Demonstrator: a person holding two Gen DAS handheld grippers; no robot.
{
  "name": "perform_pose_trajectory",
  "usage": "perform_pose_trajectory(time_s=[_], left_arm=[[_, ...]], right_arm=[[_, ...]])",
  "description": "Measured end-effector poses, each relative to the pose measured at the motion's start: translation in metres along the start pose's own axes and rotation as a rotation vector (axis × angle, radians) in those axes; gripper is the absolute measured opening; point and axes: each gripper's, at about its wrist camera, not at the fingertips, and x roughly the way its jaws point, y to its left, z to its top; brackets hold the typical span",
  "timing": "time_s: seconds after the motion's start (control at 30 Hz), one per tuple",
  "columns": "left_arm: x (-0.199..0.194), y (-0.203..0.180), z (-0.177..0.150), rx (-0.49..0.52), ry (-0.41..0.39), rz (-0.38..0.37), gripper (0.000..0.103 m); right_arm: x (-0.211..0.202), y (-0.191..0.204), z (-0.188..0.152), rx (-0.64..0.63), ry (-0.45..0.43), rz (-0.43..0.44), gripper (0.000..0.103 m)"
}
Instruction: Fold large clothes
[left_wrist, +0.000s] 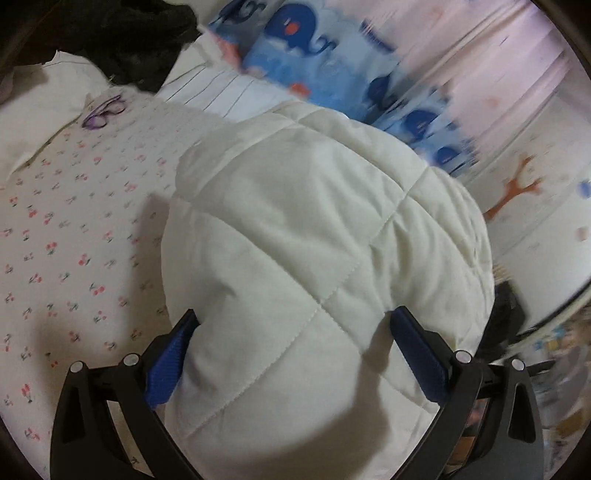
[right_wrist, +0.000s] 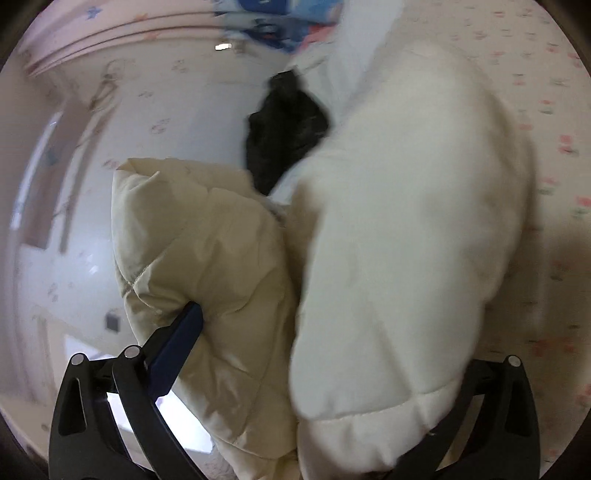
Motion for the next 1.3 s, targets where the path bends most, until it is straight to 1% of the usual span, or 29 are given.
perform_pose_trajectory(time_s=[0.03, 0.07, 0.1, 0.13, 0.2, 0.27, 0.33, 0.37, 0.43, 0.47, 0.5, 0.53, 0.57, 0.67, 0.7, 0.77, 0.8, 0.87, 0.9, 0.93, 0.97, 1.0, 1.03, 1.1, 1.13, 1.17, 1.2, 1.23, 1.3], left_arm=[[0.016, 0.003, -0.004, 0.006, 0.053, 0.076, 0.098], [0.025, 0.007, -0.005, 0.021, 0.077, 0.128, 0.098], [0.029, 0.011, -0.006, 0.034, 0.081, 0.143, 0.098], [0.027, 0.017, -0.004, 0.027, 0.094, 0.129, 0.098], [0.018, 0.022, -0.002, 0.023, 0.110, 0.132, 0.097], [0.000, 0.018, 0.004, 0.059, 0.083, 0.188, 0.097], [-0.016, 0.009, 0.010, 0.082, 0.023, 0.192, 0.097], [-0.023, 0.004, 0.013, 0.085, -0.008, 0.164, 0.097], [-0.033, -0.012, 0.018, 0.093, -0.064, 0.116, 0.097], [-0.033, -0.021, 0.019, 0.103, -0.084, 0.110, 0.097], [-0.031, -0.031, 0.020, 0.117, -0.100, 0.104, 0.097], [-0.027, -0.036, 0.020, 0.125, -0.105, 0.098, 0.097], [-0.023, -0.038, 0.019, 0.128, -0.105, 0.096, 0.097], [-0.006, -0.035, 0.014, 0.111, -0.071, 0.092, 0.097], [0.004, -0.030, 0.011, 0.102, -0.049, 0.116, 0.097], [0.020, -0.027, 0.005, 0.148, -0.022, 0.139, 0.097], [0.025, -0.035, 0.001, 0.217, -0.011, 0.184, 0.097], [0.022, -0.043, 0.001, 0.262, 0.002, 0.197, 0.097], [0.016, -0.045, 0.002, 0.257, -0.005, 0.172, 0.097], [0.004, -0.045, 0.006, 0.226, -0.043, 0.104, 0.097], [-0.003, -0.043, 0.007, 0.205, -0.074, 0.070, 0.097], [-0.014, -0.040, 0.009, 0.177, -0.130, 0.052, 0.097], [-0.018, -0.036, 0.010, 0.165, -0.158, 0.063, 0.097], [-0.013, -0.026, 0.009, 0.139, -0.171, 0.086, 0.097], [0.000, -0.016, 0.007, 0.109, -0.126, 0.097, 0.097], [0.014, -0.007, 0.002, 0.097, -0.084, 0.105, 0.097], [0.019, -0.007, -0.003, 0.119, -0.092, 0.130, 0.097], [0.022, -0.013, -0.010, 0.168, -0.105, 0.175, 0.097], [0.018, -0.024, -0.011, 0.218, -0.098, 0.185, 0.097]], right_arm=[[0.001, -0.014, 0.001, 0.045, 0.003, -0.081, 0.097], [0.005, -0.030, 0.001, 0.100, 0.017, -0.174, 0.097], [0.004, -0.039, 0.000, 0.136, 0.023, -0.195, 0.097], [-0.001, -0.042, -0.001, 0.157, 0.012, -0.167, 0.097], [-0.024, -0.028, 0.001, 0.120, -0.068, -0.132, 0.097], [-0.053, -0.007, 0.001, 0.036, -0.192, -0.101, 0.097], [-0.069, 0.013, 0.000, -0.048, -0.260, -0.056, 0.097], [-0.066, 0.019, -0.002, -0.076, -0.256, -0.075, 0.097], [-0.051, 0.012, -0.006, -0.070, -0.208, -0.177, 0.097], [-0.032, 0.004, -0.008, -0.029, -0.159, -0.172, 0.097], [-0.006, -0.002, -0.012, -0.007, -0.096, -0.136, 0.097], [0.008, 0.000, -0.015, -0.018, -0.063, -0.146, 0.097], [0.028, 0.004, -0.020, -0.069, -0.027, -0.191, 0.097], [0.059, 0.022, -0.028, -0.141, 0.054, -0.179, 0.097], [0.060, 0.021, -0.024, -0.137, 0.061, -0.185, 0.097], [0.045, 0.015, -0.016, -0.078, 0.003, -0.179, 0.097], [0.033, 0.011, -0.008, -0.058, -0.037, -0.165, 0.097], [0.008, 0.014, 0.001, -0.059, -0.156, -0.151, 0.097], [0.000, 0.020, 0.003, -0.085, -0.203, -0.161, 0.097], [-0.005, 0.028, 0.005, -0.118, -0.244, -0.173, 0.097], [-0.007, 0.040, 0.006, -0.168, -0.275, -0.180, 0.097], [-0.004, 0.049, 0.004, -0.212, -0.293, -0.187, 0.097], [0.000, 0.059, -0.005, -0.257, -0.306, -0.204, 0.097], [0.027, 0.080, -0.015, -0.368, -0.292, -0.359, 0.097], [0.038, 0.081, -0.015, -0.408, -0.272, -0.487, 0.097], [0.063, 0.073, -0.014, -0.436, -0.232, -0.654, 0.097], [0.083, 0.059, -0.006, -0.427, -0.181, -0.704, 0.097], [0.094, 0.042, -0.001, -0.377, -0.138, -0.699, 0.097], [0.095, 0.036, 0.005, -0.338, -0.130, -0.697, 0.097]])
